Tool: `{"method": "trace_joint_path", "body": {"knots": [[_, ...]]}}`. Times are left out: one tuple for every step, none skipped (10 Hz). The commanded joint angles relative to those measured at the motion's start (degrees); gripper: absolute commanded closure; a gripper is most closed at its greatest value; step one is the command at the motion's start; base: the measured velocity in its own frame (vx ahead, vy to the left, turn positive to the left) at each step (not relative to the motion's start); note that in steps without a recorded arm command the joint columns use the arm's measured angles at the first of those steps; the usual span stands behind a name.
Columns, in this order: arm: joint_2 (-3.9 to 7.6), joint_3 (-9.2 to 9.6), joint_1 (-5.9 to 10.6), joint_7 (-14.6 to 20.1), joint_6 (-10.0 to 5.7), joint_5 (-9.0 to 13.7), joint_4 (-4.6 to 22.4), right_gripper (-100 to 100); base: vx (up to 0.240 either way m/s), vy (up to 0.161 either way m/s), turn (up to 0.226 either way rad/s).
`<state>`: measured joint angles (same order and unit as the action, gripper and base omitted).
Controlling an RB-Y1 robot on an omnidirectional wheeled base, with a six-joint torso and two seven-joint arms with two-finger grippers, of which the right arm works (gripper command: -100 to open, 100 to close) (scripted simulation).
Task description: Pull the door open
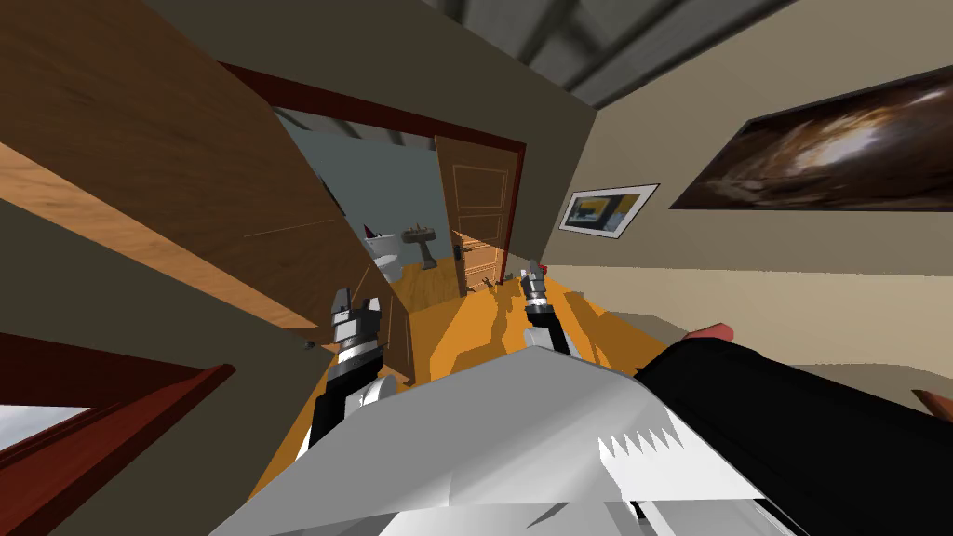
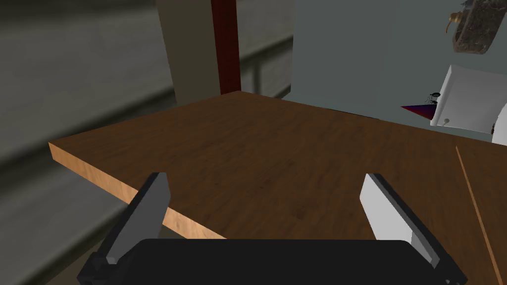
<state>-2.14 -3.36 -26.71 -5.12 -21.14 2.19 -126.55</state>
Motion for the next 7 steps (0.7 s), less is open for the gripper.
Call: {"method": "trace_joint_path", "body": {"knots": [[0.95, -0.54, 0.85, 0.8, 0.17, -0.6, 1.8, -100, 0.106, -0.016, 0.115], [1.15, -0.66, 1.05, 1.0, 0.21, -0.7, 2.2, -100, 0.163, -0.016, 0.082], [1.58, -0.95, 1.51, 1.5, 0.30, -1.1, 3.1, -100, 0.173, 0.020, 0.059], [2.06, -1.30, 2.07, 2.0, 0.42, -1.5, 4.3, -100, 0.168, 0.014, 0.095], [2.55, -1.67, 2.66, 2.6, 0.54, -1.9, 5.5, -100, 0.172, 0.001, 0.113], [3.05, -2.12, 3.37, 3.3, 0.68, -2.4, 7.0, -100, 0.205, -0.008, 0.107], [3.30, -2.34, 3.72, 3.7, 0.75, -2.7, 7.8, -100, 0.173, -0.008, 0.082]]}}
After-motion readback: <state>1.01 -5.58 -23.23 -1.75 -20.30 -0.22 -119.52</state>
